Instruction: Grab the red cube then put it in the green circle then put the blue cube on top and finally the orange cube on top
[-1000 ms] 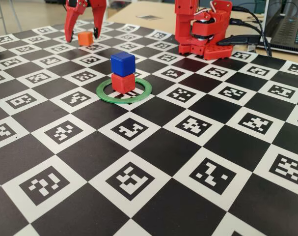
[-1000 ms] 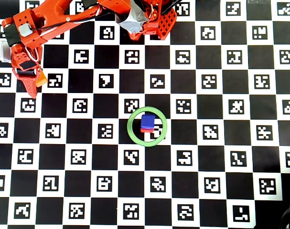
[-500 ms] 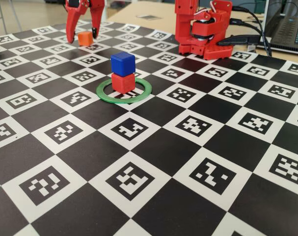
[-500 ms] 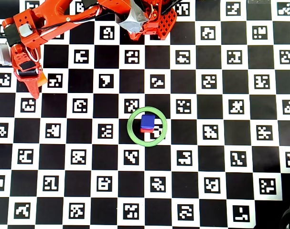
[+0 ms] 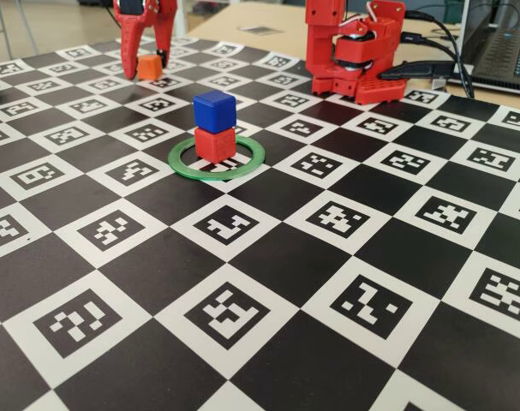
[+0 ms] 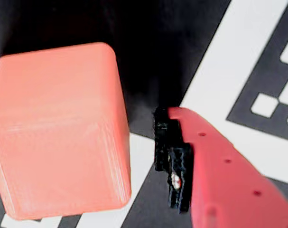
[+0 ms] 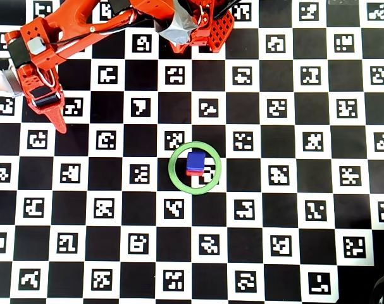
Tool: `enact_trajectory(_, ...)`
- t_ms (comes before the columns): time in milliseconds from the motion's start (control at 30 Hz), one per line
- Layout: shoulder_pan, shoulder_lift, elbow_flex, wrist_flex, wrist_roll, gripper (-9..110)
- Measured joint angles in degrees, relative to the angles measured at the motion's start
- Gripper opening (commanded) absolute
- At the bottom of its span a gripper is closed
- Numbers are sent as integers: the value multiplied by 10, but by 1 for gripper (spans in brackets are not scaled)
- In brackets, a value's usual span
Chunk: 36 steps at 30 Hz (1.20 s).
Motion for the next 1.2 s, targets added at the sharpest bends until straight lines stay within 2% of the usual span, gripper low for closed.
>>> enact_trajectory(500, 0, -9, -12, -22, -38, 43)
enact_trajectory(633, 0, -9, -12, -22, -38, 33)
enact_trajectory(800, 0, -9, -12, -22, -38, 12)
enact_trajectory(1200, 0, -9, -13, -13, -33, 6)
